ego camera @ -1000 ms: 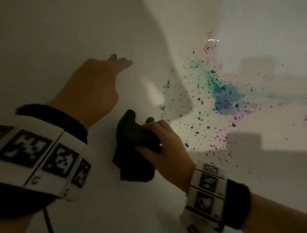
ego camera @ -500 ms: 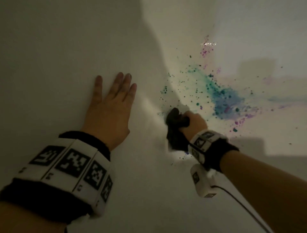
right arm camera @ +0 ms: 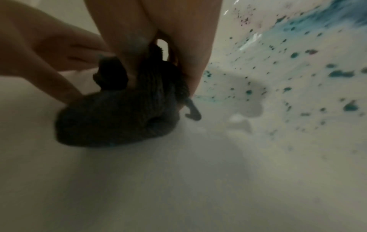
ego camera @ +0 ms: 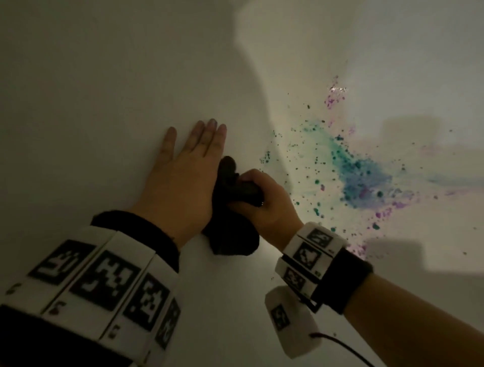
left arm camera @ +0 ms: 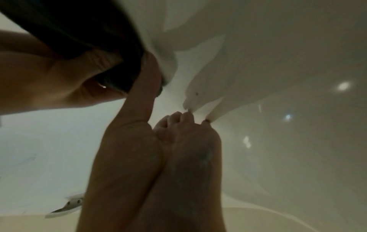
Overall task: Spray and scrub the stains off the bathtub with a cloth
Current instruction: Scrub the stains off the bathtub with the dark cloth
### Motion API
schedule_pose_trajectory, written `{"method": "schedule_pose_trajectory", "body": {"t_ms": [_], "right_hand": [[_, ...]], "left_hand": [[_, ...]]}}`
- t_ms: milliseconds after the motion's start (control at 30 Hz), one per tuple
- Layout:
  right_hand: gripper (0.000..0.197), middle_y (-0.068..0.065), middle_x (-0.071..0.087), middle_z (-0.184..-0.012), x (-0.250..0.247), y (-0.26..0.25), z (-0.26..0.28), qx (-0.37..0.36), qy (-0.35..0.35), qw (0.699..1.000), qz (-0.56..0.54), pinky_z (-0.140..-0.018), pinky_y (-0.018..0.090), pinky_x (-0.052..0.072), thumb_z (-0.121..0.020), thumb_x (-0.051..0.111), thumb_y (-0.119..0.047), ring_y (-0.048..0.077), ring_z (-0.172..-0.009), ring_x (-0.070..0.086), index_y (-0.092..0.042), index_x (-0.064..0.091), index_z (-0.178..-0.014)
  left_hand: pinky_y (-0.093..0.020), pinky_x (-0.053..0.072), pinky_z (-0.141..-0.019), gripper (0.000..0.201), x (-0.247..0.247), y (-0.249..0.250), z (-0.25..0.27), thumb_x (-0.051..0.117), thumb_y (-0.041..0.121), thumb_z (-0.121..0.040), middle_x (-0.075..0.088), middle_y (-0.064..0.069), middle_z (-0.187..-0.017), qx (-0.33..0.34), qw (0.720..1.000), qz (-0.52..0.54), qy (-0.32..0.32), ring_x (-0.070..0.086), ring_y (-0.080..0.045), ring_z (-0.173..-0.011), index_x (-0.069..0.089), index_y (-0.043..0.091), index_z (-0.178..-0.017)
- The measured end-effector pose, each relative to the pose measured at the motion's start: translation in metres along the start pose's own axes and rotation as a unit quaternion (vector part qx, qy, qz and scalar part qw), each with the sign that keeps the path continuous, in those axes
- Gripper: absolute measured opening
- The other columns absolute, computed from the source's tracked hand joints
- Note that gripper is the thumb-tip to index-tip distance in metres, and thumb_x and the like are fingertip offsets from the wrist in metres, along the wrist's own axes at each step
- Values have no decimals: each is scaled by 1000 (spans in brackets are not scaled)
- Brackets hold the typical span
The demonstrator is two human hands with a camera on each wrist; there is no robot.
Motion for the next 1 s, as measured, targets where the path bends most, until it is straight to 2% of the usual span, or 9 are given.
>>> {"method": "schedule_pose_trajectory", "body": {"t_ms": [100, 200, 333, 500, 600, 733, 867, 933, 1000], "right_hand": [[22, -1, 60, -101, -22, 29, -19, 104, 46, 993, 20, -91, 34, 44, -83, 64, -18, 19, -95, 56, -21, 56, -104], [28, 11, 62, -109, -49, 51, -39, 188, 27, 971, 147, -89, 31, 44, -87, 58, -17, 28, -101, 58, -12, 54, -114], [12, 4, 61, -80, -93, 39, -46, 152, 138, 972, 115, -58, 9, 47, -86, 58, -21, 14, -65, 57, -12, 53, -91], [40, 12, 37, -133, -145, 9, -88, 89, 269, 935, 214, -97, 22, 34, -80, 58, -4, 26, -114, 48, -7, 46, -119], [43, 13, 33, -137, -136, -4, -119, 54, 223, 942, 243, -99, 22, 33, -81, 58, -4, 26, -119, 43, -7, 46, -122], [39, 13, 42, -126, -85, -1, -126, -22, 127, 937, 324, -84, 29, 40, -81, 57, -4, 32, -104, 51, -8, 50, -119], [44, 8, 40, -134, -58, 24, -79, -38, 44, 918, 391, -96, 37, 41, -80, 63, -9, 31, -112, 47, -15, 51, -121], [47, 6, 37, -137, -50, 42, -47, -69, -95, 877, 466, -101, 41, 38, -82, 61, -9, 31, -120, 42, -19, 49, -127], [52, 2, 33, -141, -46, 57, -19, -105, -263, 797, 534, -107, 43, 32, -83, 59, -8, 30, -126, 36, -23, 45, -131]], "left_hand": [[-43, -12, -114, 94, -4, 11, -15, 50, 22, -90, -31, -5, -151, 20, 998, -54, -19, -25, -20, -140, -27, 13, -142], [-48, -16, -111, 98, 1, 17, -28, 53, 31, -89, -35, -9, -148, 19, 993, -110, -40, -29, -24, -139, -25, 11, -143], [-52, -19, -107, 100, 9, 18, -33, 53, 36, -87, -37, -11, -147, 9, 992, -124, -33, -33, -26, -136, -25, 9, -143], [-54, -23, -103, 100, 12, 19, -35, 54, 32, -86, -39, -11, -145, 3, 994, -104, -12, -36, -29, -135, -25, 9, -143], [-55, -24, -101, 100, 13, 20, -35, 54, 31, -87, -40, -12, -145, 4, 995, -104, -13, -37, -30, -134, -26, 9, -143], [-56, -24, -100, 99, 14, 20, -36, 54, 31, -87, -40, -12, -144, 6, 994, -107, -7, -37, -32, -133, -25, 8, -143], [-56, -25, -100, 99, 14, 21, -37, 54, 30, -87, -41, -12, -144, 6, 995, -102, -11, -38, -32, -132, -25, 9, -143], [-56, -25, -99, 99, 13, 21, -37, 54, 29, -86, -41, -11, -145, 4, 995, -97, -11, -38, -32, -132, -25, 10, -143], [-55, -25, -99, 99, 12, 21, -36, 54, 28, -85, -41, -10, -145, 3, 996, -93, -10, -38, -32, -132, -24, 10, -143]]}}
Point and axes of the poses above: each hand's wrist, its own z-axis away from the middle knuckle, its own x-axis out of the palm, y = z × x, the point moved 1 cm from there along -z, towards the middle knuckle
